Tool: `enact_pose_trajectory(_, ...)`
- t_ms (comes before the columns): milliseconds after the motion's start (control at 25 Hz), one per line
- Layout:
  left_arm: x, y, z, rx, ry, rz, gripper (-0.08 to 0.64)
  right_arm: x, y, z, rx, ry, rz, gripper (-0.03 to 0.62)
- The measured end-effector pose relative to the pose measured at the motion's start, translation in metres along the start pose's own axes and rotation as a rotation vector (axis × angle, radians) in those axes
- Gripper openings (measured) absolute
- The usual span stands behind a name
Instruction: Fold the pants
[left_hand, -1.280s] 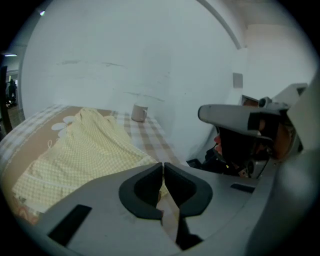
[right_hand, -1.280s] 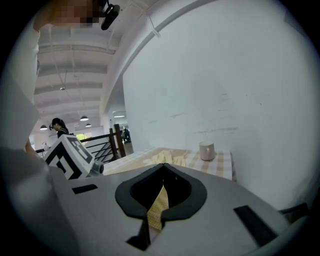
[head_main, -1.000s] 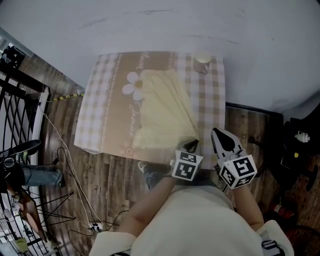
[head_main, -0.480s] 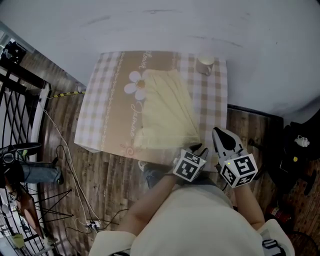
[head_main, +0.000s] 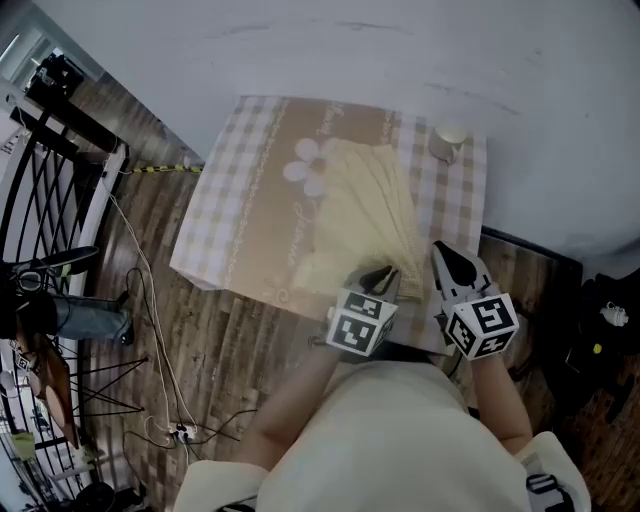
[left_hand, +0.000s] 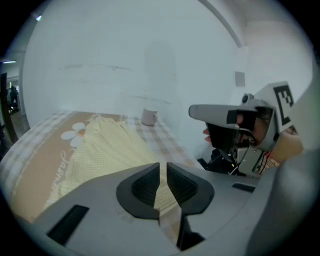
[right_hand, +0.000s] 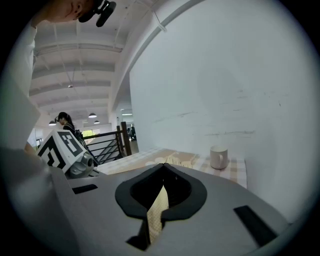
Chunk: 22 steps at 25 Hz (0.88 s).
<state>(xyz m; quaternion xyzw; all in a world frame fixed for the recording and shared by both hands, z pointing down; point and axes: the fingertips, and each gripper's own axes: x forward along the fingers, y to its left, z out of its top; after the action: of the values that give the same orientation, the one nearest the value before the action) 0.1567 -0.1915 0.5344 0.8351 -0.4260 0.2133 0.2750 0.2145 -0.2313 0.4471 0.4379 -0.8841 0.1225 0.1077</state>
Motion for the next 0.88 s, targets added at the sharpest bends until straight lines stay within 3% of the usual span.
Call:
enact_pose_trajectory(280, -0.029, 0.097, 0.028, -0.09, -0.058, 0.151, 0.023, 0.058, -0.002, 0.018, -0.069, 0.01, 0.045, 0.0)
enact_pose_trajectory(520, -0.031, 0.178, 0.059, -0.127, -0.088, 0.245, 0.021, 0.128, -0.021, 0.024, -0.087, 0.059, 0.028, 0.0)
enact_pose_trajectory(880, -0.001, 0.232, 0.101, -0.105, -0.082, 0.239, 0.021, 0.214, -0.049, -0.001, -0.037, 0.212, -0.01, 0.002)
